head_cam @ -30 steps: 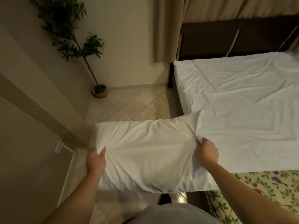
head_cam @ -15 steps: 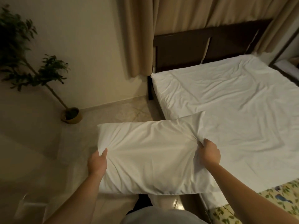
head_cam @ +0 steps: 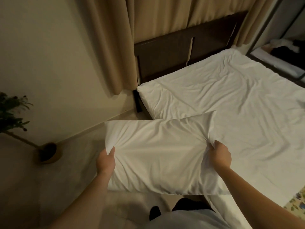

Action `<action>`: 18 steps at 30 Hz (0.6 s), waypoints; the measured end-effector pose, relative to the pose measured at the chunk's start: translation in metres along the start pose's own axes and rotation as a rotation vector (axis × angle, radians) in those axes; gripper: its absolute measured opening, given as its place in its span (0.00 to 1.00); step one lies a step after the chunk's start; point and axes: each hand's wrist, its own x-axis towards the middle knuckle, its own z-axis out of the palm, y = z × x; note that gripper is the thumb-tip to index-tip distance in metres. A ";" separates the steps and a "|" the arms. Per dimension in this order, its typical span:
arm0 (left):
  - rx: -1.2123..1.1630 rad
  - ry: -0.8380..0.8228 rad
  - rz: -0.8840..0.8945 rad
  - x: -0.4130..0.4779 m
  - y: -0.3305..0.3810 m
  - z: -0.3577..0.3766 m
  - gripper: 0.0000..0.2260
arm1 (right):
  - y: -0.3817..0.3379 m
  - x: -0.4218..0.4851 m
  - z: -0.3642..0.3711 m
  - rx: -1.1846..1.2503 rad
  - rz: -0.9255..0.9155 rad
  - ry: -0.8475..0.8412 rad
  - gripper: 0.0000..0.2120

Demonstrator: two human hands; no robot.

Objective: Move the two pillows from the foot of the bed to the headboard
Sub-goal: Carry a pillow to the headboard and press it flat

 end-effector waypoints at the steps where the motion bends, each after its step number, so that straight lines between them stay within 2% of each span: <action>1: 0.006 -0.011 0.011 0.014 0.009 0.003 0.19 | -0.006 0.008 0.003 -0.003 0.012 0.003 0.18; 5: 0.061 -0.051 0.056 0.068 0.040 0.024 0.20 | -0.030 0.050 0.015 -0.038 0.075 0.009 0.13; 18: 0.069 -0.095 0.051 0.220 0.173 0.129 0.22 | -0.110 0.252 0.049 0.021 0.111 -0.017 0.15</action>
